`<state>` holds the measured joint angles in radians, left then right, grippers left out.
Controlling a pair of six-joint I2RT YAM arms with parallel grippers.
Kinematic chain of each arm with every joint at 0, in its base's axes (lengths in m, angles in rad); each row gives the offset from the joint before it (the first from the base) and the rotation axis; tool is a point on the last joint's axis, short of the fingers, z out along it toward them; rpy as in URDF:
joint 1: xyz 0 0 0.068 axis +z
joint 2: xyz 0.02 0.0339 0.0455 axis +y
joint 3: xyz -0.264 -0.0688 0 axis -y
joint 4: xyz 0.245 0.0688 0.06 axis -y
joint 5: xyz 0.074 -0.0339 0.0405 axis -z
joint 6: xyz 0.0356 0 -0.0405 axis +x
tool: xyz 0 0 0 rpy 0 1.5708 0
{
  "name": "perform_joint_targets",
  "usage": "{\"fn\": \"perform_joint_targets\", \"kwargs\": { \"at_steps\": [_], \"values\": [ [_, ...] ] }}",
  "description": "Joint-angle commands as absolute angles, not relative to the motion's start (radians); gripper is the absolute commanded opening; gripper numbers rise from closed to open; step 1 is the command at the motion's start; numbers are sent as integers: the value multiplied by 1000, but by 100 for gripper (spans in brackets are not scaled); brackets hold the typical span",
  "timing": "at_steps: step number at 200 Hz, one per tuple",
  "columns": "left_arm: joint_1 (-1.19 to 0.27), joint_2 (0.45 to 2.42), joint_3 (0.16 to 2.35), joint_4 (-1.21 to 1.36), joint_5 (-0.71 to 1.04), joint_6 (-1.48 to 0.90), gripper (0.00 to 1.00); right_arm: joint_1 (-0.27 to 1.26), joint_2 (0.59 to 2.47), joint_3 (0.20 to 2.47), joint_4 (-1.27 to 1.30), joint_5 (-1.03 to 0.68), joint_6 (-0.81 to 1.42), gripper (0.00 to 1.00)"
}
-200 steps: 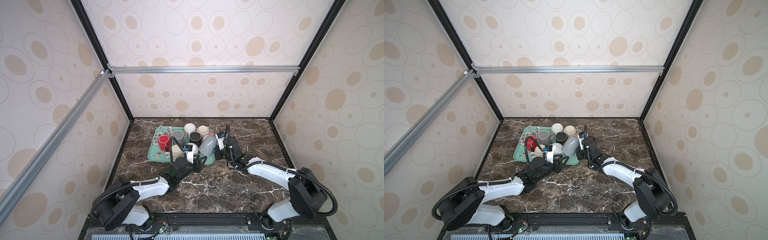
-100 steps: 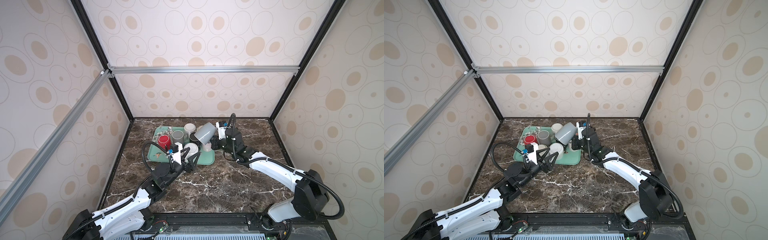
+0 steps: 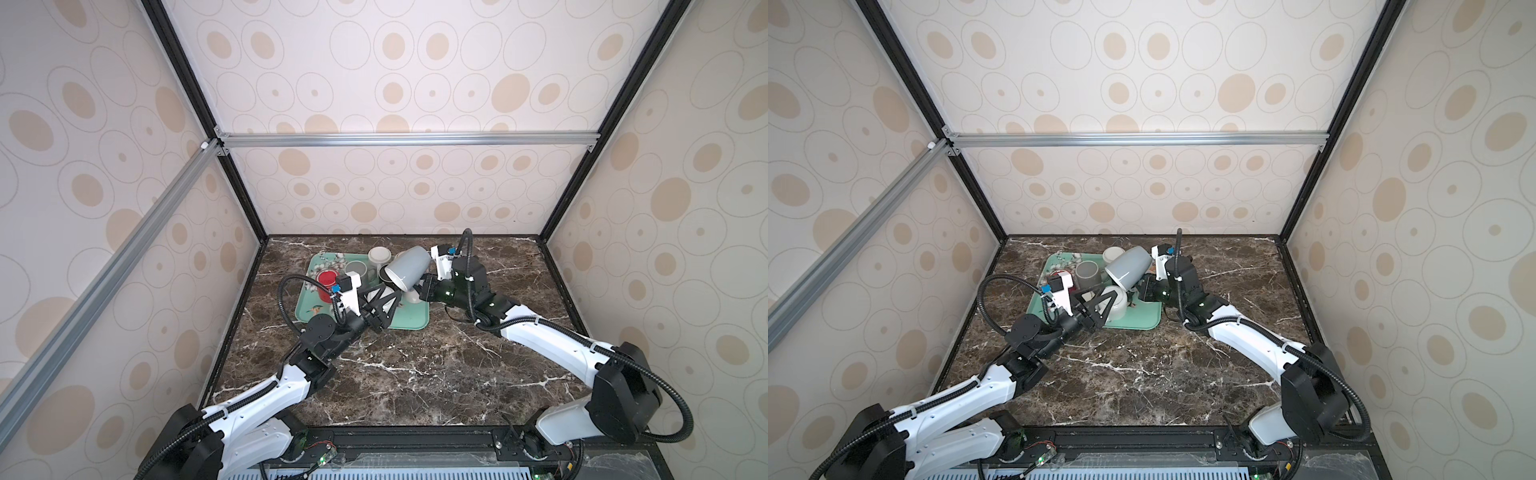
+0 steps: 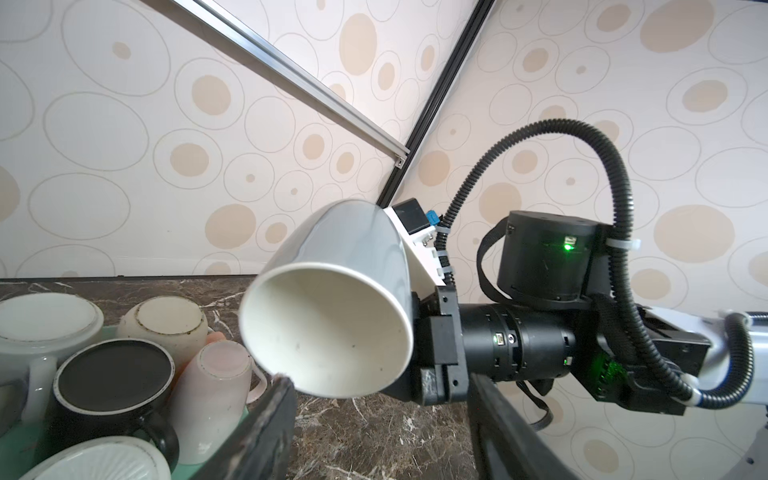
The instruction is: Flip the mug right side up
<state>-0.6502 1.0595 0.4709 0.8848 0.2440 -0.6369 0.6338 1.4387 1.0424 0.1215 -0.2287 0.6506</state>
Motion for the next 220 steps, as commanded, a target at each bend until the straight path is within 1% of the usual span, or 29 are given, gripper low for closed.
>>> {"fn": "perform_joint_targets", "kwargs": {
  "at_steps": [1,64,84,105,132,155,157,169,193,201,220],
  "values": [
    [-639,1094,545,993,327,-709,64,636,1392,1032,202,-265,689,0],
    [-637,1229,612,1124,394,-810,57,637,1401,1043,170,-285,659,0],
    [-637,1279,632,1177,386,-858,51,639,1398,1049,153,-283,639,0],
    [-638,1332,660,1221,367,-908,41,647,1395,1050,137,-267,616,0],
    [-637,1386,686,1267,355,-953,25,654,1391,1044,126,-247,598,0],
    [-637,1404,684,1300,346,-972,0,655,1391,1038,121,-243,594,0],
    [-637,1404,681,1302,346,-972,0,656,1391,1037,121,-242,594,0],
    [-637,1396,671,1304,339,-973,0,656,1391,1030,120,-239,593,6],
    [-637,1347,639,1272,322,-949,0,656,1384,1025,102,-235,578,33],
    [-637,1317,632,1234,314,-928,0,655,1380,1025,89,-234,567,39],
    [-637,1215,626,1063,273,-848,0,655,1360,1022,48,-224,528,48]
  ]
}}
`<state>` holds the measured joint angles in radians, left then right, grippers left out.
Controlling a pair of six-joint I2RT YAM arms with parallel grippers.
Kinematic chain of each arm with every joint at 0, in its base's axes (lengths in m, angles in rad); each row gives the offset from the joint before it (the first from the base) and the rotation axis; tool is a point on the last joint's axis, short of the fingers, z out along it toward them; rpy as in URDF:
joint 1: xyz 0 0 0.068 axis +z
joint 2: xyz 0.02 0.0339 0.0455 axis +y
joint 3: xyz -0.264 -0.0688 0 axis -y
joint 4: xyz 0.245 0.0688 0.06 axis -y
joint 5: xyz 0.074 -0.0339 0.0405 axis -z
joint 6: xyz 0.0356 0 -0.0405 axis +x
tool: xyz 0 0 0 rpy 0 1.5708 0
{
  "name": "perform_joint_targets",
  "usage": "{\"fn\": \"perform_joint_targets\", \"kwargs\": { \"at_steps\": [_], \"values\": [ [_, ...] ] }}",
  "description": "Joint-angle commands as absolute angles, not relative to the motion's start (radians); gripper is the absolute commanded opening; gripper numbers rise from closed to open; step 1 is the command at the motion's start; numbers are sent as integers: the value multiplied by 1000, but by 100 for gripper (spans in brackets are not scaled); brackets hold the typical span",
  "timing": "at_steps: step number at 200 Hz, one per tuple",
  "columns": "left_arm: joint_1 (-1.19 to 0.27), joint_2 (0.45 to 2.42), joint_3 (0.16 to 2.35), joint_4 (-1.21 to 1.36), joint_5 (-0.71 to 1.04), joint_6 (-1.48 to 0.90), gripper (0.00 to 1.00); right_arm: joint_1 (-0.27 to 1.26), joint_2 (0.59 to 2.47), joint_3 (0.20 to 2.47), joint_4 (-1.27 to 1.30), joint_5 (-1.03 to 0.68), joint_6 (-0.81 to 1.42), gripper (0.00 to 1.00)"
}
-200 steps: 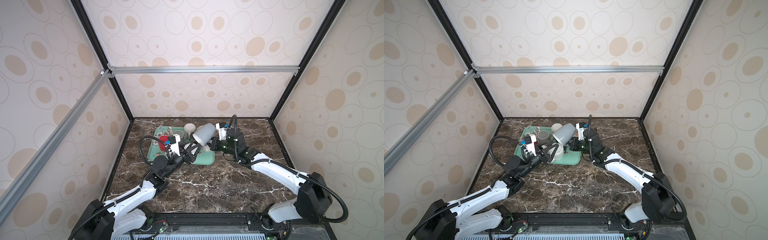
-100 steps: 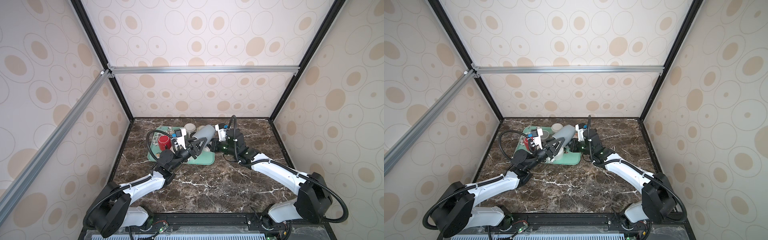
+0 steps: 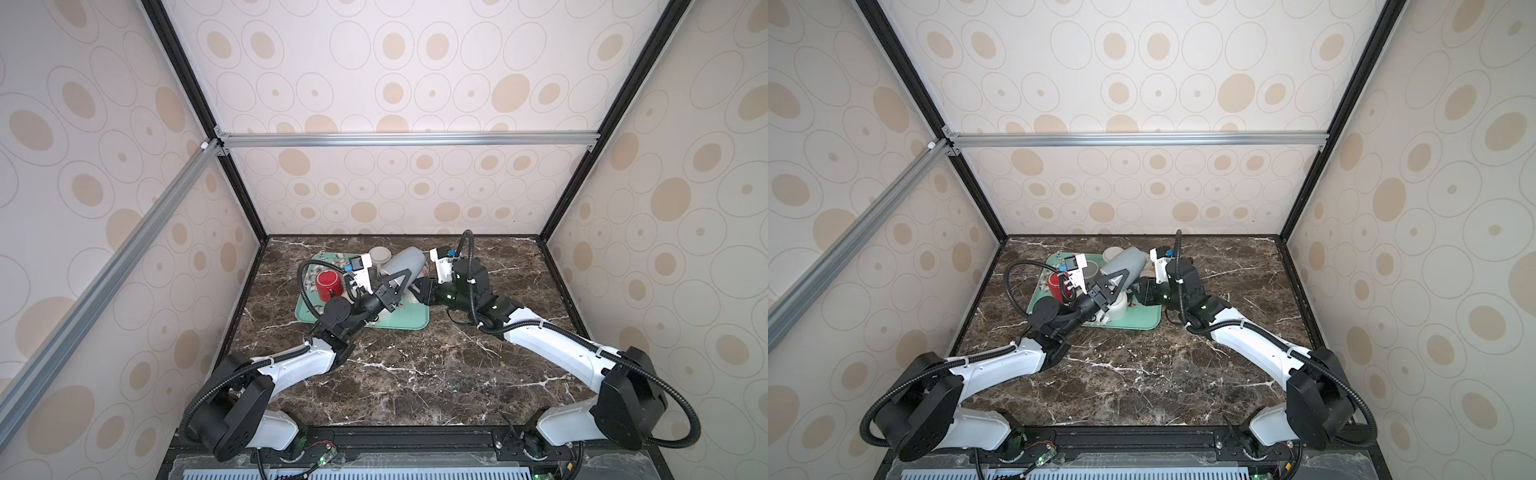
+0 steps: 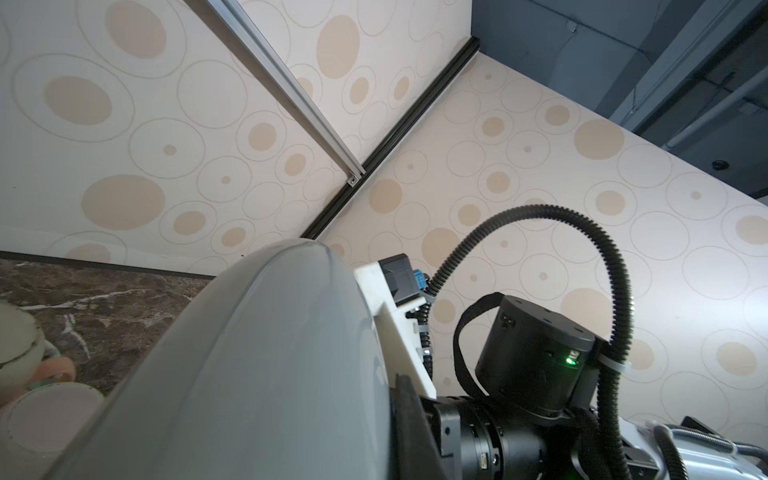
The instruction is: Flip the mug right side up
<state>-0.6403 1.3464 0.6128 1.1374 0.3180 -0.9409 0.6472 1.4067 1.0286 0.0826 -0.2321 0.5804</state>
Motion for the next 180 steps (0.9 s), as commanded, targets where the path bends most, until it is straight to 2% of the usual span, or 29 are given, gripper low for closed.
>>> {"fn": "perform_joint_targets", "kwargs": {
  "at_steps": [1,53,107,145,180],
  "values": [
    [-637,1209,626,1050,270,-843,0,655,1359,1022,45,-222,527,48],
    [-637,912,747,181,-67,-587,0,654,1295,1008,-76,-166,408,53],
    [-634,799,841,-435,-282,-517,0,654,1308,1001,-135,-203,386,52],
    [-635,823,867,-736,-369,-602,0,655,1322,1004,-205,-227,384,52],
    [-630,917,907,-800,-297,-590,0,663,1338,1006,-279,-206,393,52]
  ]
}}
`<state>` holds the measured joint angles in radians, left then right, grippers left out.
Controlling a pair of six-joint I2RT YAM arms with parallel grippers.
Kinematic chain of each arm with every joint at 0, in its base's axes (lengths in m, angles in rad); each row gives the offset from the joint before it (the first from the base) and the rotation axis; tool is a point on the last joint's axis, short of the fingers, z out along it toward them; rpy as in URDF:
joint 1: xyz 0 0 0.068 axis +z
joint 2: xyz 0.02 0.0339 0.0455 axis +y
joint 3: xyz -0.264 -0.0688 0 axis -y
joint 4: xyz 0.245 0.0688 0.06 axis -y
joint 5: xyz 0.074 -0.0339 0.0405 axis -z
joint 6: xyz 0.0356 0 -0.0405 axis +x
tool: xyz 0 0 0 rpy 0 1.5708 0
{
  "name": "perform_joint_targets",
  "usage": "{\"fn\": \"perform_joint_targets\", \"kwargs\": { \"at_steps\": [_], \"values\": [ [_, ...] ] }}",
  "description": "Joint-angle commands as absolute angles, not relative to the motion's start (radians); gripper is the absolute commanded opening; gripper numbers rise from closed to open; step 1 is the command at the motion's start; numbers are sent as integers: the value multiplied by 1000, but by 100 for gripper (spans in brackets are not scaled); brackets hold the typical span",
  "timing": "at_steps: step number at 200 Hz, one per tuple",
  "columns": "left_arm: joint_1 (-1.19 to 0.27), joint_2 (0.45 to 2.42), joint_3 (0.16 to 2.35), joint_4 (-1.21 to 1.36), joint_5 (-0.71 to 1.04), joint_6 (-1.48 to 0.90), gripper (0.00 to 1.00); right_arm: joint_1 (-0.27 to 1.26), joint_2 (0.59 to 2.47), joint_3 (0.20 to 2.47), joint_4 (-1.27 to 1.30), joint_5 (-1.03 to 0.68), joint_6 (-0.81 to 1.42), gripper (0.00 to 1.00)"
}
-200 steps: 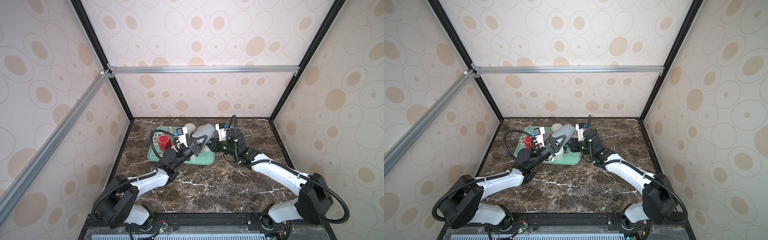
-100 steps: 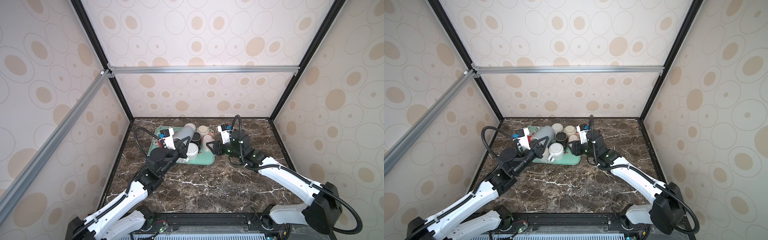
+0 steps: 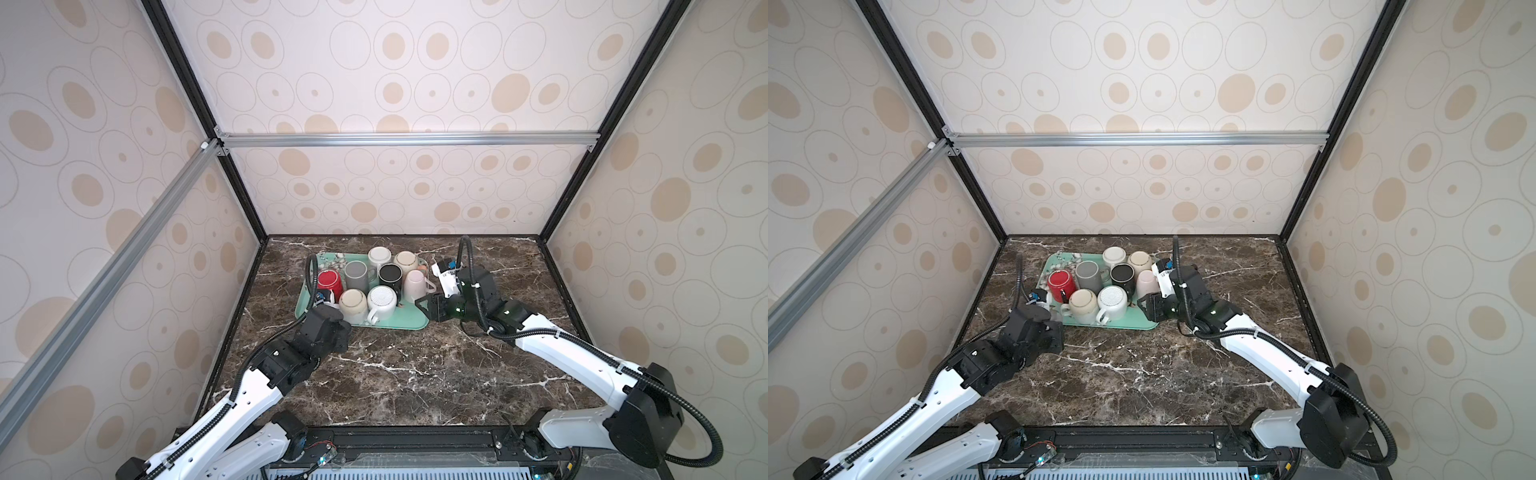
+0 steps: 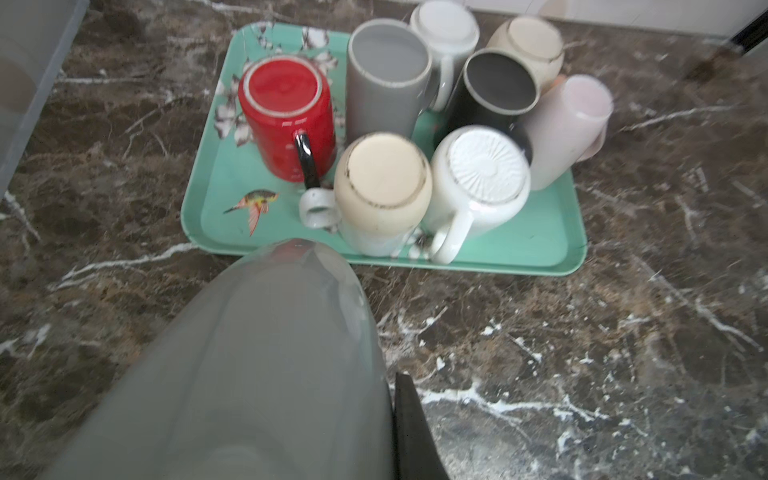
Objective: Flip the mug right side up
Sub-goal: 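Lower the grey mug upright onto the table with the left gripper while the right withdraws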
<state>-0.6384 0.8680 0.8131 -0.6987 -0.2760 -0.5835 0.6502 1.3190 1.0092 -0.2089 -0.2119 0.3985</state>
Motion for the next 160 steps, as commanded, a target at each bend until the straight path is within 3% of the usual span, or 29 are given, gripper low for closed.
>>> {"fn": "perform_joint_targets", "kwargs": {
  "at_steps": [1,62,102,160],
  "values": [
    [-630,921,908,-804,-296,-589,0,663,1339,1006,-278,-205,394,52],
    [-567,1093,947,-960,-261,-494,0,686,1428,1063,-308,-136,377,52],
    [-443,1178,903,-858,-30,-383,0,692,1511,1120,-324,-119,352,52],
    [-325,1336,919,-825,67,-292,0,693,1578,1140,-285,-82,282,52]
  ]
}}
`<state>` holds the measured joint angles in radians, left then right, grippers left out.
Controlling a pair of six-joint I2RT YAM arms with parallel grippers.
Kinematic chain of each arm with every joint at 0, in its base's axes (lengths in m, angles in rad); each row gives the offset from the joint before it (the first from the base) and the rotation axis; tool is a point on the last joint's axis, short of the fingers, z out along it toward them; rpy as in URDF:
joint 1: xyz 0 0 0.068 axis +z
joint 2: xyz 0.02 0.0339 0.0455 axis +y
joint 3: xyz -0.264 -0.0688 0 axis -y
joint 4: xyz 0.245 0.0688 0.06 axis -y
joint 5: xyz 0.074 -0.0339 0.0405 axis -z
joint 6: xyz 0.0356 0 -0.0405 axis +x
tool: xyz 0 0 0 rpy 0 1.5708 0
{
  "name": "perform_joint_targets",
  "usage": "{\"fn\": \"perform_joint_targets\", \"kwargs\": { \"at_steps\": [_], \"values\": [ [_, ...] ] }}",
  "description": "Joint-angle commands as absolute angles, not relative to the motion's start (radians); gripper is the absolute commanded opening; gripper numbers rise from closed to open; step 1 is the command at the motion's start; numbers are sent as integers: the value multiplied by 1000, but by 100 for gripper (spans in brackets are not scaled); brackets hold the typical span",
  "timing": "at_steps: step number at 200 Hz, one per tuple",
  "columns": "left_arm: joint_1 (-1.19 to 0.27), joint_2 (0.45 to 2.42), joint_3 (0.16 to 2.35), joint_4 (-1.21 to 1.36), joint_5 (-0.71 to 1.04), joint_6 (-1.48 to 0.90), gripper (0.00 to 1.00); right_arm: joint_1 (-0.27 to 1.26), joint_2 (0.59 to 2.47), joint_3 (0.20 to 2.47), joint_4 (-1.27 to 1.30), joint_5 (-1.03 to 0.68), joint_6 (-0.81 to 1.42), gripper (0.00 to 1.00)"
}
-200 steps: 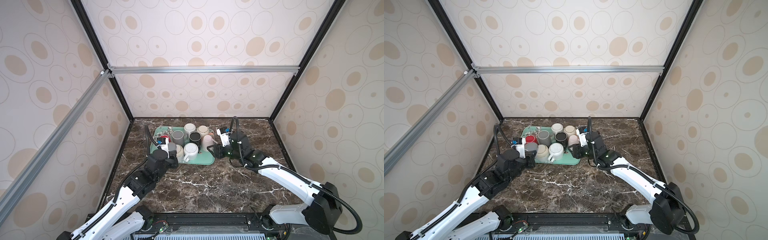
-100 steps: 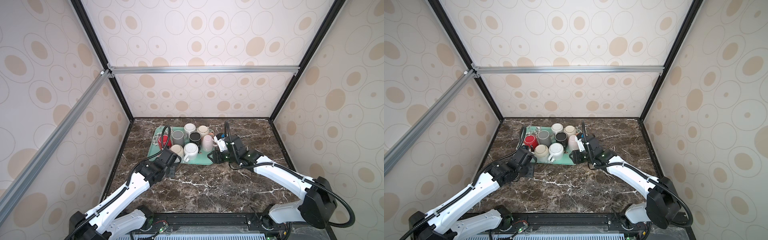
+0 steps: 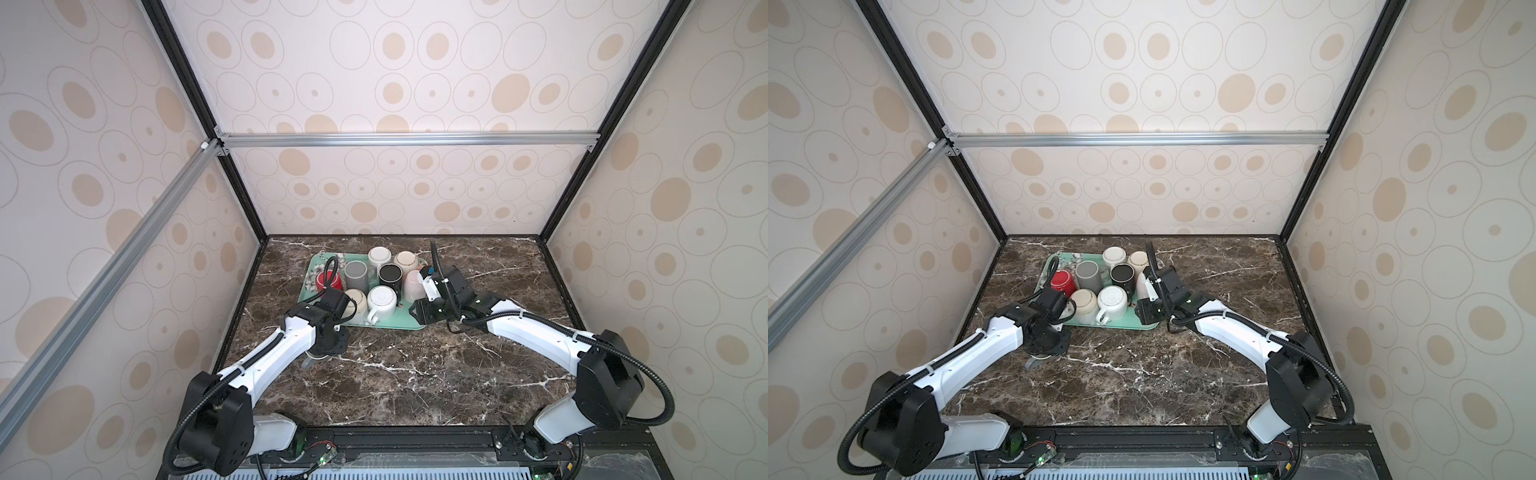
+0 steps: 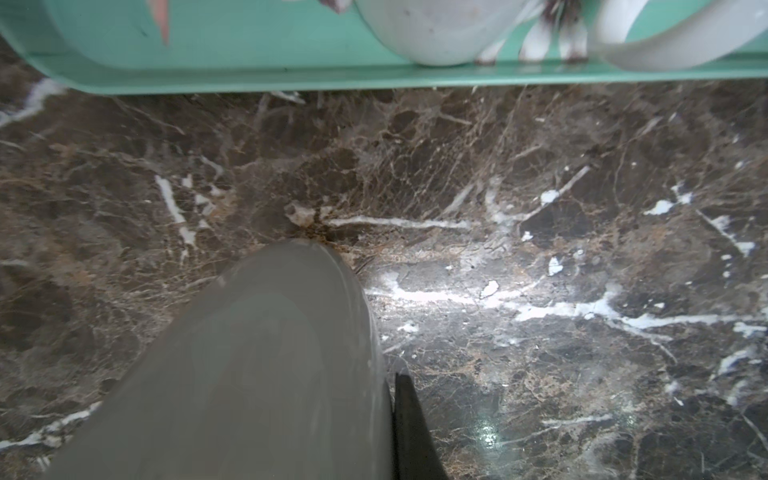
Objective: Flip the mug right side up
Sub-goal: 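Lower the grey mug upright onto the table with the left gripper while the right withdraws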
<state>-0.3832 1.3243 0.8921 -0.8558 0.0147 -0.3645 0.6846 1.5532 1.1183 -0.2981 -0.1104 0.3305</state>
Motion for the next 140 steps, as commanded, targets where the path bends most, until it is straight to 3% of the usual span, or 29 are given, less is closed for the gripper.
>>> {"fn": "perform_joint_targets", "kwargs": {
  "at_steps": [1,140],
  "values": [
    [-323,1338,919,-826,69,-291,0,693,1579,1141,-284,-81,281,52],
    [-128,1517,997,-814,156,-175,0,690,1537,1095,-318,-11,194,53]
  ]
}}
